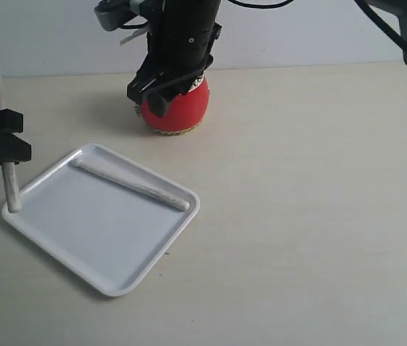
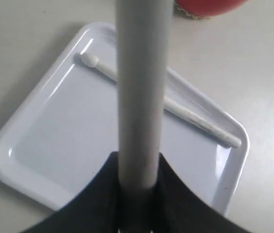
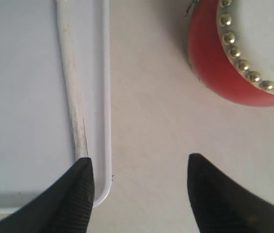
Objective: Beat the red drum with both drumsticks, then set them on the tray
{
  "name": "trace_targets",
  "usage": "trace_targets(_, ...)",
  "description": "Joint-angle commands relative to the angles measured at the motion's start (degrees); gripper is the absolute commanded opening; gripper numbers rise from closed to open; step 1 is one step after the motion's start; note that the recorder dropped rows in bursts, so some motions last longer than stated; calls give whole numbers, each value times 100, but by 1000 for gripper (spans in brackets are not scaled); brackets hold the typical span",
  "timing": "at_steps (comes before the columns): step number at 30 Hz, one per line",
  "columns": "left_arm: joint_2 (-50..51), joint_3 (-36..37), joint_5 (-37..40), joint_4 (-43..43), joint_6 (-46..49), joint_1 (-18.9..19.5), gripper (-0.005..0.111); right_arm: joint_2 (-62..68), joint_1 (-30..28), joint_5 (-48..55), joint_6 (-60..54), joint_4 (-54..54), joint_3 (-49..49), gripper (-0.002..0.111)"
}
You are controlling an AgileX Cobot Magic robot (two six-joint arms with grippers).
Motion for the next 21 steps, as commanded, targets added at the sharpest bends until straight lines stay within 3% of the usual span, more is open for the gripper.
trace_targets(1,-49,23,-245,406,-1382,-376,0,-59,-31,-21,32,-2,-24,56)
trace_targets(6,-49,23,-881,1722,-3660,-1308,0,-59,-31,-21,200,-2,-24,56)
trace_targets(8,-49,23,-1013,2749,-5095,-1604,0,-97,-31,-21,454,-2,-24,56)
trace_targets(11,-26,23,-949,4193,-6973,-1716,0,-234,-31,-21,857,-2,-24,56)
trace_targets(13,16,23,-588,4610,-7819,-1716,0,-379,-31,-21,874,-2,-24,56)
trace_targets(17,76,23,104,4588,-8362,-1716,0,-662,-31,-21,874,9,-24,56)
trace_targets(21,154,23,280,4562,-8518,-1747,0,-912,-31,-21,886,9,-24,56)
